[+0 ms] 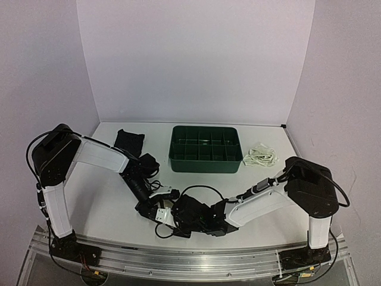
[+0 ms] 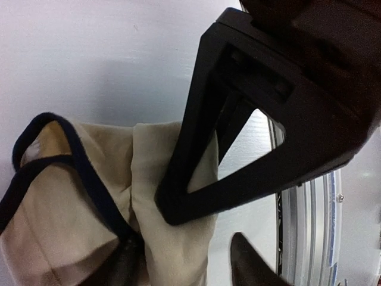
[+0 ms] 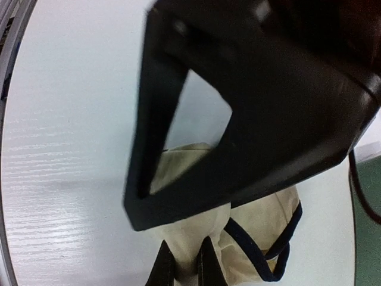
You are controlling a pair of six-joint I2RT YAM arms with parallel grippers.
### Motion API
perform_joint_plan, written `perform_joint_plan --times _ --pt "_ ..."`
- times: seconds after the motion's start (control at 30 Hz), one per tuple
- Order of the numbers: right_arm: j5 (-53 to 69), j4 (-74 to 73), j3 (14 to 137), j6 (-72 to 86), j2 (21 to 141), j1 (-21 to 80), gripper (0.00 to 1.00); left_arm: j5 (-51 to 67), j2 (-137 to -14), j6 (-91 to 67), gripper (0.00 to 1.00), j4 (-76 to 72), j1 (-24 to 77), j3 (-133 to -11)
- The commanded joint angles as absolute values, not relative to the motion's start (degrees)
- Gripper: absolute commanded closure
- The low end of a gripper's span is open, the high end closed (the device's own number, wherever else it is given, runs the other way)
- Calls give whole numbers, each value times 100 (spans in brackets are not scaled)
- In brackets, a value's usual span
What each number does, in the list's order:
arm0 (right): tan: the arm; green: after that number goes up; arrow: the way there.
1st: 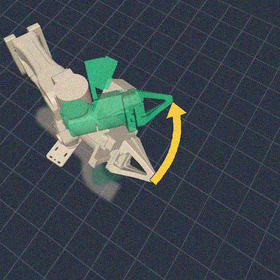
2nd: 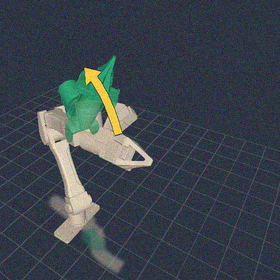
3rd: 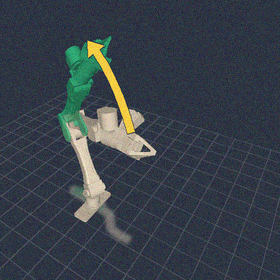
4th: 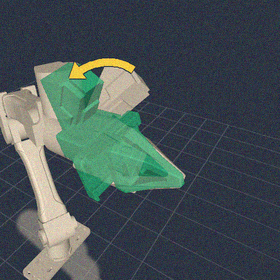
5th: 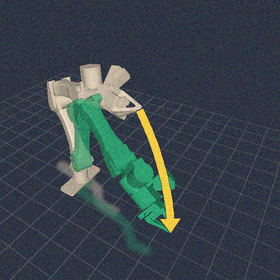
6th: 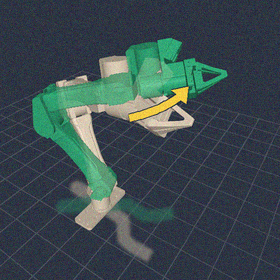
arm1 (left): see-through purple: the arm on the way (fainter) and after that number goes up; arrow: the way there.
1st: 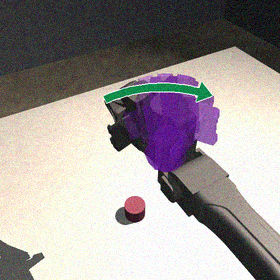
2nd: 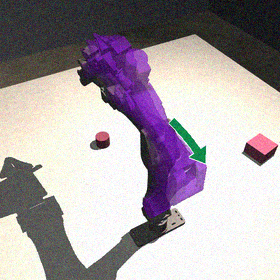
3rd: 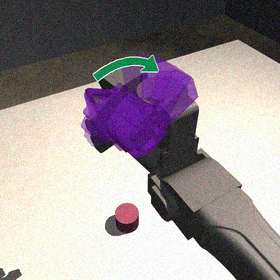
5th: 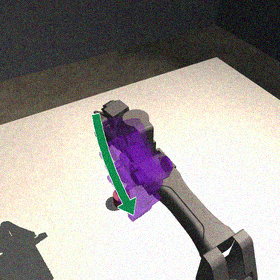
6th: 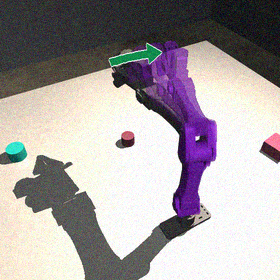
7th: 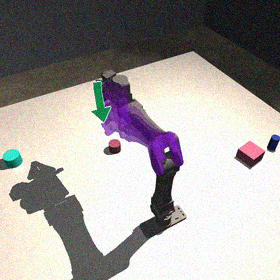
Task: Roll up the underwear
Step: Roll the underwear to the center of the board.
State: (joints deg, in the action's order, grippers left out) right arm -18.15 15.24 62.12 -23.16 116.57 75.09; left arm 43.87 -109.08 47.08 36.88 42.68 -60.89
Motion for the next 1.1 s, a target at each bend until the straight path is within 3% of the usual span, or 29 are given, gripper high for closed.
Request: perform_joint_plan --times 0.0,0.3,0.47,0.67,0.77,0.93,1.07 --pt "-906 -260 6500 -1041 11569 7397 100 4466 -9823 5149 30 3219 3811 -5662" --pt "1518 -943 7034 1116 12274 6762 100 4069 -7864 6806 20 2082 3578 -3721" --pt "2401 -949 7403 1773 12675 6390 100 4067 -7671 6922 21 1552 3767 -3464" --pt "3208 -932 7637 2471 12997 6015 100 3014 -7927 6581 24 448 4636 -3336" --pt "3413 -927 7729 2520 13080 5972 100 2668 -8421 6420 33 442 4720 -3538" --pt "3451 -897 7770 2571 13048 5923 100 1935 -9119 6064 59 641 4728 -3853" --pt "3403 -888 7818 2576 13035 5897 100 2050 -9100 6022 80 631 4732 -3883"
